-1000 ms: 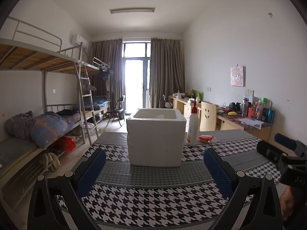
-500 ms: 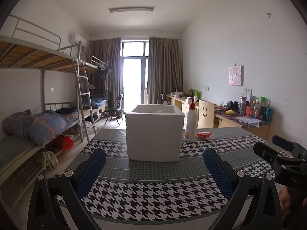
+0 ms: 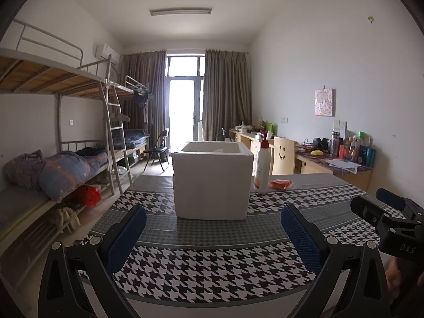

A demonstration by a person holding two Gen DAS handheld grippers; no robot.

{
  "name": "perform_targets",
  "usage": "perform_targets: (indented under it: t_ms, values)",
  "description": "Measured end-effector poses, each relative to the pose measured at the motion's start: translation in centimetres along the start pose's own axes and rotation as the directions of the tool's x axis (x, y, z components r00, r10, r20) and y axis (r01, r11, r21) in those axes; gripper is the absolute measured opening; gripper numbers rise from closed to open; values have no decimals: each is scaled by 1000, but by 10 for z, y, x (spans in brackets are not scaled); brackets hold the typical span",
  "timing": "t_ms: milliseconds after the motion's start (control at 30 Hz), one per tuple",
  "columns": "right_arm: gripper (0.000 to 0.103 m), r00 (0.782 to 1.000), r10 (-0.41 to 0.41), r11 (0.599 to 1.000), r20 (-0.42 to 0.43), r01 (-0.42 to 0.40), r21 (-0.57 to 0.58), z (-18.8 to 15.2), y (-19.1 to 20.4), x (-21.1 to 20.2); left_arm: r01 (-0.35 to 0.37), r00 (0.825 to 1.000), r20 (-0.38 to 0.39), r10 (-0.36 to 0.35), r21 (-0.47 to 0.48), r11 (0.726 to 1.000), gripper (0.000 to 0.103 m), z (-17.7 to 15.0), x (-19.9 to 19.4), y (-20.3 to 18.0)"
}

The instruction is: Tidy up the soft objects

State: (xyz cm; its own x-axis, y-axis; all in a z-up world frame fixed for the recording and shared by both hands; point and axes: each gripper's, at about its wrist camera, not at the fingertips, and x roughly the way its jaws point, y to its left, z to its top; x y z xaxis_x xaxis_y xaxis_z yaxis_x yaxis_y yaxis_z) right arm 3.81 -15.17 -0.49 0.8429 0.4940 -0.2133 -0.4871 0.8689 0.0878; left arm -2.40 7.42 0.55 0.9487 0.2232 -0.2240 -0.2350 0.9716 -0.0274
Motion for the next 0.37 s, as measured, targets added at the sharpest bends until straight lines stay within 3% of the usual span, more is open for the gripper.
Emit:
perform_targets:
  t_ms: [367]
  values:
    - [102, 1000, -4, 1000, 25, 4, -1, 3, 3, -9, -20, 1000, 11, 20, 1, 1000, 102, 2, -2, 1]
